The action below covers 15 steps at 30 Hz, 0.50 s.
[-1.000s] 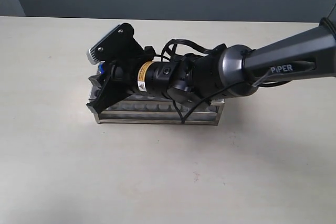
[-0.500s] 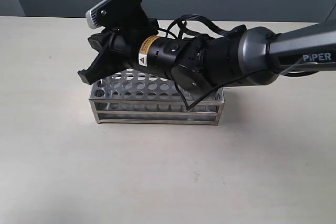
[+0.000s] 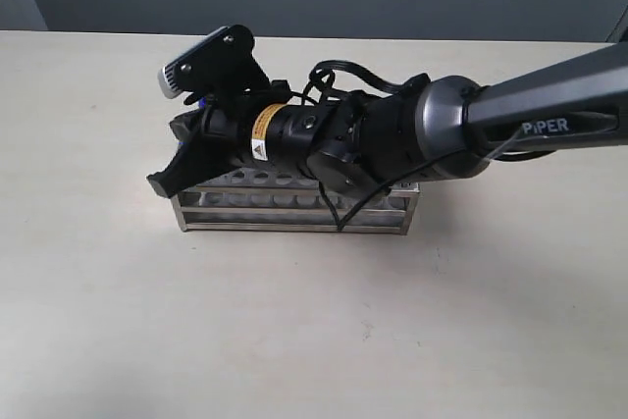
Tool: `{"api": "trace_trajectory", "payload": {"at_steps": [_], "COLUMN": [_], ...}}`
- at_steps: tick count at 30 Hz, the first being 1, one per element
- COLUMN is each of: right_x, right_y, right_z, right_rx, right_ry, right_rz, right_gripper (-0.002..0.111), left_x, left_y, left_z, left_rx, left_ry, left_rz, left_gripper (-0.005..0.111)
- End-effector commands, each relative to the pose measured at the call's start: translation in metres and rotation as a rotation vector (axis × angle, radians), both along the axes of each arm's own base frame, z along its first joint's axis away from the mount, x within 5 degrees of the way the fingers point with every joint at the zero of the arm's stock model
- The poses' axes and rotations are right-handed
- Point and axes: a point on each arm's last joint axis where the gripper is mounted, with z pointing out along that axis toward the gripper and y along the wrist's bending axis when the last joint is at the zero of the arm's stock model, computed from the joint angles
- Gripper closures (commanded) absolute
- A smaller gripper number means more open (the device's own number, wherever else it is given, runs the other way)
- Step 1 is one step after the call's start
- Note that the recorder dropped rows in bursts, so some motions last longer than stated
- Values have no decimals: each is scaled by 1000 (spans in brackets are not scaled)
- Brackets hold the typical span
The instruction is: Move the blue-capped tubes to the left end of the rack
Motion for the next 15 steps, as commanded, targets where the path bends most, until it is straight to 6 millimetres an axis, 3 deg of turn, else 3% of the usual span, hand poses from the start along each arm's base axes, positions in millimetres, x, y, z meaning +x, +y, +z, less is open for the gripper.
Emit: {"api": "trace_trajectory", "payload": {"at_steps": [1, 5, 7, 15], "right_x": [-4, -3, -3, -4], "right_y": [3, 4, 4, 6], "right_z": [-9, -27, -27, -2], "right_rx": [-24, -59, -56, 47], "right_ry": [8, 32, 31, -24], "right_rz": [17, 17, 17, 37], "right_gripper": [109, 109, 109, 109], "left_x": [0, 0, 0, 0], "left_y": [-1, -1, -1, -1], "left_z": [2, 2, 2, 2], "left_rx": [0, 0, 0, 0], "left_ry": [-13, -13, -13, -13], "left_rz": [-6, -6, -6, -6], "left_gripper": [106, 106, 106, 106]}}
